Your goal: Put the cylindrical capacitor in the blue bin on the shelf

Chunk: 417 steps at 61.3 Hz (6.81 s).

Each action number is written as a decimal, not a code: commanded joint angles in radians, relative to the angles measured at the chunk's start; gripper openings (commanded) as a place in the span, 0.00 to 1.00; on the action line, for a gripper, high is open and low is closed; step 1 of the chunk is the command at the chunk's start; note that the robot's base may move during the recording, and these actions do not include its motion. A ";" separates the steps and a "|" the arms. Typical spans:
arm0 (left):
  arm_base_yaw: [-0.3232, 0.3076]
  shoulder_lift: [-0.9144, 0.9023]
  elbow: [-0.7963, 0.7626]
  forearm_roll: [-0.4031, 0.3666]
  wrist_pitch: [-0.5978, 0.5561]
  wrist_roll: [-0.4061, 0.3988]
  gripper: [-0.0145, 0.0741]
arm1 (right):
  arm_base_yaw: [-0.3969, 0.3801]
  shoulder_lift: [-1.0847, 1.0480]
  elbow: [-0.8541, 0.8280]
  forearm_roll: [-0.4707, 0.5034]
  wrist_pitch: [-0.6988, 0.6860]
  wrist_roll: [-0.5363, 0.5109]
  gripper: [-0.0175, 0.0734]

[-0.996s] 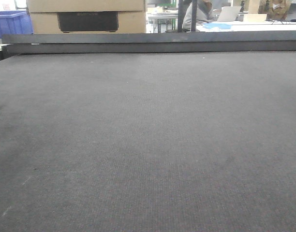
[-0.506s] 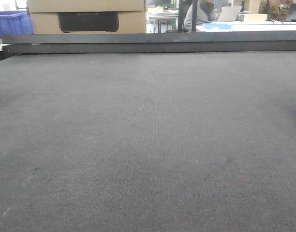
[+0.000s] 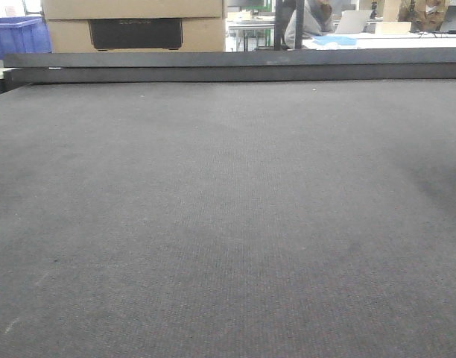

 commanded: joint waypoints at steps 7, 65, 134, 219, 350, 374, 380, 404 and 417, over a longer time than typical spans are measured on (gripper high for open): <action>-0.007 -0.121 -0.009 -0.002 0.089 0.000 0.04 | 0.000 -0.149 -0.002 -0.047 0.065 -0.001 0.01; -0.007 -0.196 -0.009 0.000 0.045 0.000 0.04 | 0.000 -0.371 0.046 -0.076 0.094 -0.001 0.01; -0.007 -0.196 -0.009 0.000 0.038 0.000 0.04 | 0.000 -0.371 0.046 -0.076 0.092 -0.001 0.01; -0.007 -0.205 -0.009 0.000 0.038 0.000 0.04 | 0.000 -0.371 0.046 -0.076 0.092 -0.001 0.01; -0.007 -0.205 -0.009 0.000 0.038 0.000 0.04 | 0.000 -0.371 0.046 -0.076 0.087 -0.001 0.01; -0.007 -0.205 -0.009 0.000 0.038 0.000 0.04 | 0.000 -0.371 0.046 -0.076 0.087 -0.001 0.01; -0.007 -0.205 -0.009 0.000 0.038 0.000 0.04 | 0.000 -0.371 0.046 -0.076 0.087 -0.001 0.01; -0.007 -0.205 -0.009 0.000 0.038 0.000 0.04 | 0.000 -0.371 0.046 -0.076 0.085 -0.001 0.01; -0.007 -0.205 -0.009 0.000 0.038 0.000 0.04 | 0.000 -0.371 0.046 -0.076 0.085 -0.001 0.01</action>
